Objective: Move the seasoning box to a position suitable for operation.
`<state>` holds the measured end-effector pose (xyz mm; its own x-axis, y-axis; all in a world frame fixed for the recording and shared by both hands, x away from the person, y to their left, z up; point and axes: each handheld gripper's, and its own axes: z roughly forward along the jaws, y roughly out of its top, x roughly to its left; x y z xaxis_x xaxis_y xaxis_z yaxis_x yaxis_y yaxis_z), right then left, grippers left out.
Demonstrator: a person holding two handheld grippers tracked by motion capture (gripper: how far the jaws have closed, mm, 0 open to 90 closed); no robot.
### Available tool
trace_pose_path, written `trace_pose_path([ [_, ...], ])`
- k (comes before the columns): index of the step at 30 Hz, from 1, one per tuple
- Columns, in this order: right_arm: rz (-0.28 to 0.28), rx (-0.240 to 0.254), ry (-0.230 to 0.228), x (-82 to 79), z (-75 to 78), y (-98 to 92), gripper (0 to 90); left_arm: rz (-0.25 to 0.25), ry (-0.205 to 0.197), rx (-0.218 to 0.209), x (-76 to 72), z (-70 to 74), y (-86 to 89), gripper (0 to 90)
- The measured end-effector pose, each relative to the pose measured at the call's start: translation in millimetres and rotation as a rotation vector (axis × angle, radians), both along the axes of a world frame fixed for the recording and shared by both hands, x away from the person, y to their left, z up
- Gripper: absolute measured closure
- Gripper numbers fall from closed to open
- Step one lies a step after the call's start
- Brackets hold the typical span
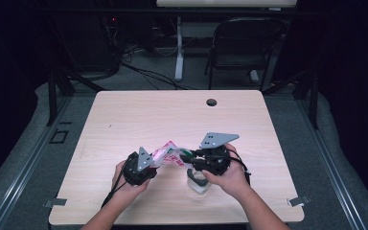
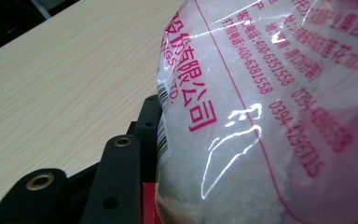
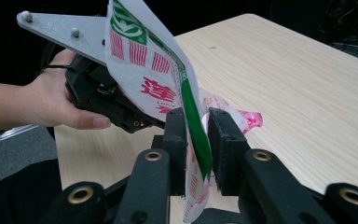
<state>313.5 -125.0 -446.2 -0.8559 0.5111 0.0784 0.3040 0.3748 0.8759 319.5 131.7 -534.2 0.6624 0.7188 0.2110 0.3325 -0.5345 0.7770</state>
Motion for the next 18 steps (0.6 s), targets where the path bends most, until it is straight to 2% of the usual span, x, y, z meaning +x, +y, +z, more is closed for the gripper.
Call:
trace_pose_path([
  [2, -0.003, 0.0, -0.003, -0.7, 0.7, -2.5, 76.7, 0.001, -0.004, -0.003, 0.3, 0.3, -1.7, 62.3],
  [8, -0.023, 0.015, -0.001, -3.1, -0.2, -10.9, 76.4, 0.003, -0.022, 0.026, 0.6, -0.3, -6.1, 62.6],
  [14, -0.034, 0.025, 0.005, -5.7, -4.4, -17.9, 76.4, 0.011, -0.058, 0.05, -0.2, -1.7, -10.0, 63.0],
  [16, -0.039, 0.026, 0.004, -6.7, -5.7, -19.7, 76.0, 0.016, -0.061, 0.046, -0.3, -2.5, -11.8, 63.0],
  [18, -0.044, 0.03, 0.005, -7.3, -7.0, -21.2, 76.0, 0.011, -0.068, 0.067, -0.1, -2.1, -12.6, 63.1],
])
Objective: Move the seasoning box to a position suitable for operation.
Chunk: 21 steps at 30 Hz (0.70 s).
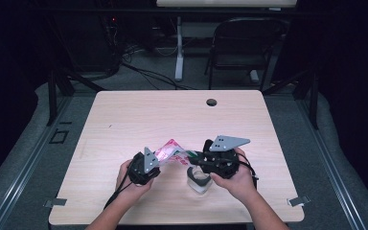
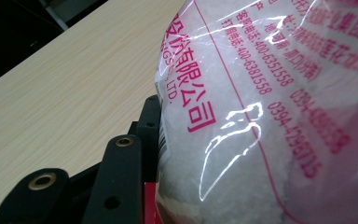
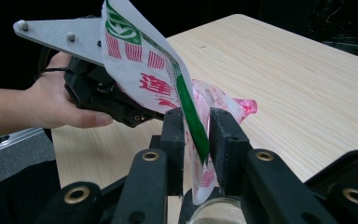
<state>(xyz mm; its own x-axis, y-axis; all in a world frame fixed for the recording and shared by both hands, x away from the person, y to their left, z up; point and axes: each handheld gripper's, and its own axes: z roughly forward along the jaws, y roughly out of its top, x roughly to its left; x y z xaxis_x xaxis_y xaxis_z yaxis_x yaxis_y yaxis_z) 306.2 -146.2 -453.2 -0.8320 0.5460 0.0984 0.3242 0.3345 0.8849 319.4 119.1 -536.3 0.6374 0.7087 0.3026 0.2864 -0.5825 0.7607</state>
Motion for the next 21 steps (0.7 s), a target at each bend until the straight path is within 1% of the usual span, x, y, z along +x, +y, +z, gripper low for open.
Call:
trace_pose_path([
  [1, 0.001, -0.004, -0.001, 0.0, -0.1, -0.9, 76.0, 0.002, -0.005, 0.004, 0.0, -0.1, -0.9, 63.1],
  [3, -0.003, 0.007, 0.0, -0.5, -0.8, -2.2, 75.8, 0.004, -0.006, 0.003, -0.1, 0.1, -1.9, 63.2],
  [4, -0.004, 0.005, 0.0, -0.6, -0.6, -3.1, 75.8, 0.007, -0.015, 0.003, 0.0, 0.4, -2.6, 63.1],
  [5, -0.005, 0.013, -0.001, -0.8, -0.7, -3.7, 75.6, 0.009, -0.016, 0.003, 0.0, 0.9, -3.4, 63.2],
  [8, -0.01, 0.012, -0.006, -1.1, -0.3, -5.5, 75.2, 0.008, -0.025, 0.011, 0.0, 2.6, -4.4, 63.2],
  [9, -0.01, 0.013, -0.007, -1.4, -0.2, -5.9, 75.0, 0.01, -0.037, 0.021, -0.2, 3.1, -5.1, 63.2],
  [10, -0.011, 0.02, -0.008, -1.5, -0.4, -6.2, 74.6, 0.009, -0.041, 0.03, -0.3, 3.8, -5.3, 63.2],
  [12, -0.014, 0.02, -0.009, -1.9, -0.3, -7.3, 73.9, 0.008, -0.052, 0.037, -0.5, 4.8, -6.2, 63.3],
  [14, -0.014, 0.019, -0.011, -2.1, -0.1, -8.6, 73.8, 0.009, -0.05, 0.032, -0.8, 5.3, -6.5, 63.3],
  [17, -0.018, 0.025, -0.015, -3.2, 0.5, -9.4, 73.6, 0.012, -0.059, 0.043, -0.8, 5.3, -7.0, 63.3],
  [21, -0.02, 0.028, -0.019, -4.5, 1.5, -10.9, 73.3, 0.009, -0.061, 0.054, -1.2, 6.4, -8.0, 63.4],
])
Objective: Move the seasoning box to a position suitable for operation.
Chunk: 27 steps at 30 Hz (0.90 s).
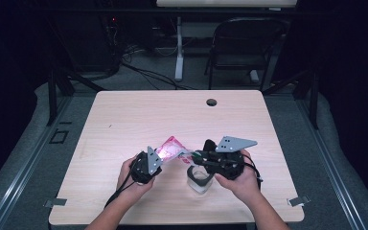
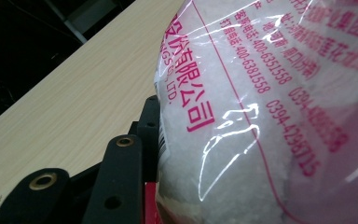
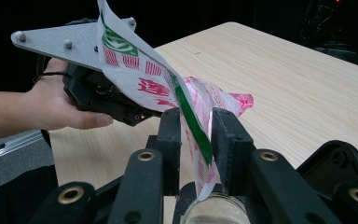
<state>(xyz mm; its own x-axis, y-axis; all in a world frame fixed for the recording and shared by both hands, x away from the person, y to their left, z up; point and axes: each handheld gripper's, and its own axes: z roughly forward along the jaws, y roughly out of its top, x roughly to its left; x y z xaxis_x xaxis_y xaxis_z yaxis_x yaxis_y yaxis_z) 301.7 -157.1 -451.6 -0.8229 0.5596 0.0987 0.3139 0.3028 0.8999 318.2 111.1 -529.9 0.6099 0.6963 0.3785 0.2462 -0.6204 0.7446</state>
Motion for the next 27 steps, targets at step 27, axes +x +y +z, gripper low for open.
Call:
trace_pose_path([
  [27, -0.022, 0.007, 0.006, -6.8, -10.2, -10.1, 90.0, 0.015, -0.075, 0.061, -3.6, 2.9, -10.1, 63.6],
])
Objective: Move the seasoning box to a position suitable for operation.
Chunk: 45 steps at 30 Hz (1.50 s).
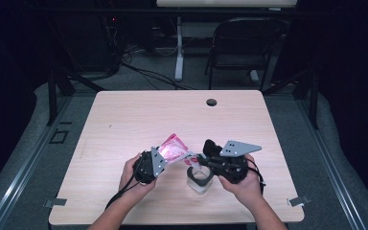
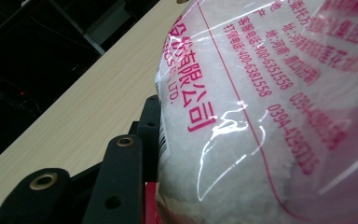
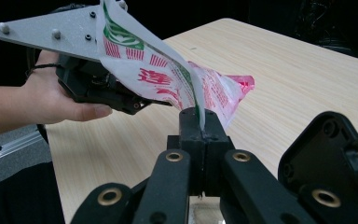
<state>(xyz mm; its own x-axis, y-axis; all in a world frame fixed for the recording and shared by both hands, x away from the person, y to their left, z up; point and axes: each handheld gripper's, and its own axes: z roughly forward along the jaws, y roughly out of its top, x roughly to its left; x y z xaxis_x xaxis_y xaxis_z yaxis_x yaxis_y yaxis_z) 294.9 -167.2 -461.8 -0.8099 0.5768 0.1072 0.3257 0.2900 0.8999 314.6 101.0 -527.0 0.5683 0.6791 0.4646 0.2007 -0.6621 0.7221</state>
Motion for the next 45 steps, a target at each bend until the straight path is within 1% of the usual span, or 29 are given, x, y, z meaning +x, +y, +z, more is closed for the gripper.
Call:
trace_pose_path([
  [4, -0.006, -0.01, 0.0, -1.1, -5.3, -1.3, 90.0, 0.001, -0.001, 0.006, 0.1, -1.1, -0.8, 63.6],
  [8, -0.012, -0.006, 0.005, -1.9, -8.8, -2.7, 90.0, -0.001, -0.004, 0.007, -0.2, -3.0, -2.4, 63.6],
  [9, -0.012, -0.011, 0.005, -2.1, -8.9, -3.2, 90.0, -0.002, -0.006, 0.009, -0.4, -3.2, -2.6, 63.6],
  [10, -0.014, -0.001, 0.005, -2.5, -10.0, -3.2, 90.0, -0.001, -0.009, 0.01, -0.5, -3.5, -2.9, 63.6],
  [14, -0.014, 0.003, 0.009, -3.4, -11.7, -5.1, 90.0, -0.004, -0.01, 0.018, -1.1, -4.1, -4.2, 63.6],
  [19, -0.023, 0.024, 0.014, -4.4, -15.6, -6.8, 90.0, -0.005, -0.009, 0.022, -1.5, -5.4, -5.5, 63.6],
  [28, -0.024, 0.024, 0.019, -4.6, -18.2, -7.1, 90.0, -0.005, -0.011, 0.03, -1.5, -7.4, -6.0, 63.6],
  [31, -0.023, 0.018, 0.018, -4.9, -18.7, -7.1, 90.0, -0.007, -0.012, 0.031, -1.8, -8.1, -5.8, 63.6],
  [45, -0.023, 0.028, 0.026, -4.9, -21.3, -7.2, 90.0, -0.007, -0.023, 0.044, -2.3, -8.2, -5.7, 63.6],
])
